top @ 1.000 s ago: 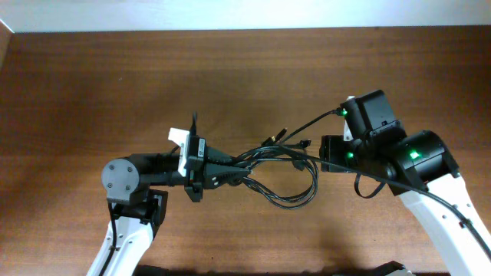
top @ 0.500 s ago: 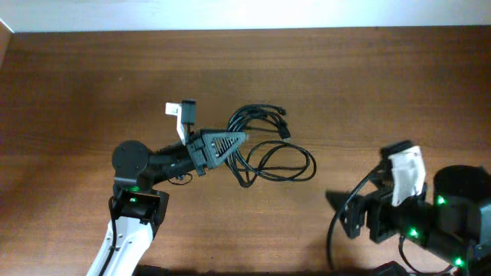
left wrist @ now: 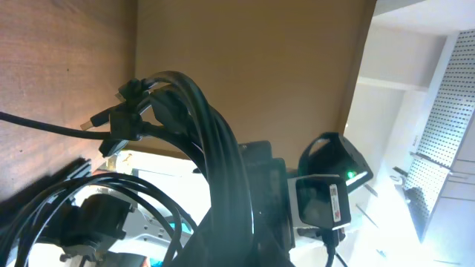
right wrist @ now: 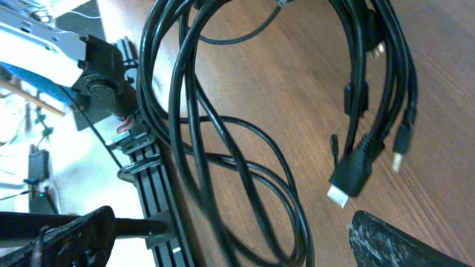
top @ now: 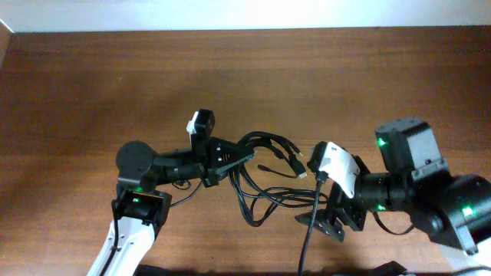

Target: Untangle cables

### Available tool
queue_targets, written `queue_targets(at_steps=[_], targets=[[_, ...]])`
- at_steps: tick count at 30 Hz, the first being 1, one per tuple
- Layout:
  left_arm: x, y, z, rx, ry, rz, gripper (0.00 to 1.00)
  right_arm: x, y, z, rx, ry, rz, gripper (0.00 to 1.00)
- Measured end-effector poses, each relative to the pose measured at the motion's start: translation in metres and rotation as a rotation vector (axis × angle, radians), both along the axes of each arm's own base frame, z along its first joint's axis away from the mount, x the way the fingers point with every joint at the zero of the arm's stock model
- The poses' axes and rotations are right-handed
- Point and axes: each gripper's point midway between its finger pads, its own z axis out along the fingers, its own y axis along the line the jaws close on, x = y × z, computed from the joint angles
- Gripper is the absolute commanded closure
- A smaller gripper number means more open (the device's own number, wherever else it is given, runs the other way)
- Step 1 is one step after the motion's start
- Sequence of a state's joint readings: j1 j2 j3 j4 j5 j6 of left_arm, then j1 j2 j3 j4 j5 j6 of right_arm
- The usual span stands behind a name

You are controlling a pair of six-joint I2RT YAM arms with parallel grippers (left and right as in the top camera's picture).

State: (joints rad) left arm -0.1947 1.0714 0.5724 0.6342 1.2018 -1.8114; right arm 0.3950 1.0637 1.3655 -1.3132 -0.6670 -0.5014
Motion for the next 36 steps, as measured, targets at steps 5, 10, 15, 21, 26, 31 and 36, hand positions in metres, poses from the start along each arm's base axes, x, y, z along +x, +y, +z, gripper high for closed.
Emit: queue_targets(at_steps=[5, 10, 15, 21, 26, 31, 36], targets=[[0.0, -0.001, 0.0, -0.014, 0.078, -0.004, 1.0, -0.013, 0.015, -0.022, -0.012, 0.146, 0.151, 0.23], [0.006, 0.0, 0.001, -0.024, 0.097, 0.032, 0.99, -0.032, 0.028, -0.026, -0.031, 0.149, 0.266, 0.96], [0.009, 0.001, 0.001, -0.003, -0.027, 0.057, 0.01, -0.02, 0.022, -0.034, -0.092, 0.171, 0.161, 0.96], [0.01, 0.0, -0.022, 0.151, -0.413, 0.062, 0.01, 0.007, -0.008, -0.057, -0.275, 0.272, -0.213, 0.96], [-0.002, 0.002, -0.073, 0.327, -0.603, -0.017, 0.01, 0.036, -0.003, -0.05, -0.214, 0.259, -0.39, 0.96], [-0.01, -0.008, -0.094, 0.423, -0.722, -0.064, 0.01, 0.043, 0.006, -0.043, -0.153, 0.257, -0.402, 0.96], [0.006, -0.019, -0.114, 0.62, -0.777, 0.02, 0.2, 0.037, 0.013, -0.04, -0.122, 0.287, -0.37, 0.96]])
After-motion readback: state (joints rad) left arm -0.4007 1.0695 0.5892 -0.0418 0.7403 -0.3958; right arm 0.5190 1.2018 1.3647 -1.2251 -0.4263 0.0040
